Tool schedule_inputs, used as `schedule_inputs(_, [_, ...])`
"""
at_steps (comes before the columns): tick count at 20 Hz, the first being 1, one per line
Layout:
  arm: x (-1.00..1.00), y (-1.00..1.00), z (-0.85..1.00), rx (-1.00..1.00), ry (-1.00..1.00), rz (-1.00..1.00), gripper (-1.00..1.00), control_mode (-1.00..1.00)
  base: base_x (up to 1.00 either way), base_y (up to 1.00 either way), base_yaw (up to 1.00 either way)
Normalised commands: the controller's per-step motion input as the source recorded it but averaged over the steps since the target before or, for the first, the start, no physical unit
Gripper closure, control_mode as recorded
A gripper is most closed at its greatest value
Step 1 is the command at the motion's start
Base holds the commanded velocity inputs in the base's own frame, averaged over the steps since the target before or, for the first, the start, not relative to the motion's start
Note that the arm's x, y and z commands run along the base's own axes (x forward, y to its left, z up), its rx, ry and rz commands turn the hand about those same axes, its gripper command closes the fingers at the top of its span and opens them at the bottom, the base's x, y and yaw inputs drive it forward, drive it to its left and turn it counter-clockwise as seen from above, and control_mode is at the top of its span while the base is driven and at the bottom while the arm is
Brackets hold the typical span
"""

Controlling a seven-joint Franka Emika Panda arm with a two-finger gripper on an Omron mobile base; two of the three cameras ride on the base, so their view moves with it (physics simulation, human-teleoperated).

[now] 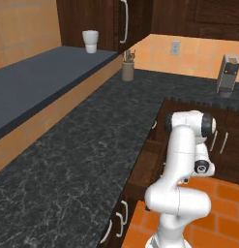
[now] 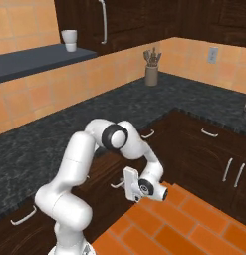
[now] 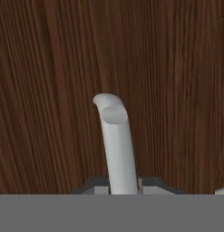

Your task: Take a straw from the drawer in front and place it inside the glass cup on the dining counter.

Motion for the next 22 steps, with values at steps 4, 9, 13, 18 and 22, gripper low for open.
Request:
schedule_inputs(4, [-0.75, -0.49, 0.00, 0.09, 0.00, 0.00, 1.00, -1.00, 0.00, 0.00, 0.00])
schedule_inputs(9, [-0.49, -0.29, -0.01, 0.04, 0.00, 0.00, -1.00, -1.00, 0.00, 0.00, 0.00])
schedule_inputs(13, [-0.03, -0.01, 0.00, 0.00, 0.01, 0.00, -1.00, -1.00, 0.00, 0.00, 0.00])
schedule_inputs(18, [-0.31, -0.05, 0.42, -0.05, -0.13, 0.00, -1.00, -1.00, 0.00, 0.00, 0.00])
schedule_inputs(22, [-0.53, -0.04, 0.89, -0.16, -0.18, 0.00, -1.00, -1.00, 0.00, 0.00, 0.00])
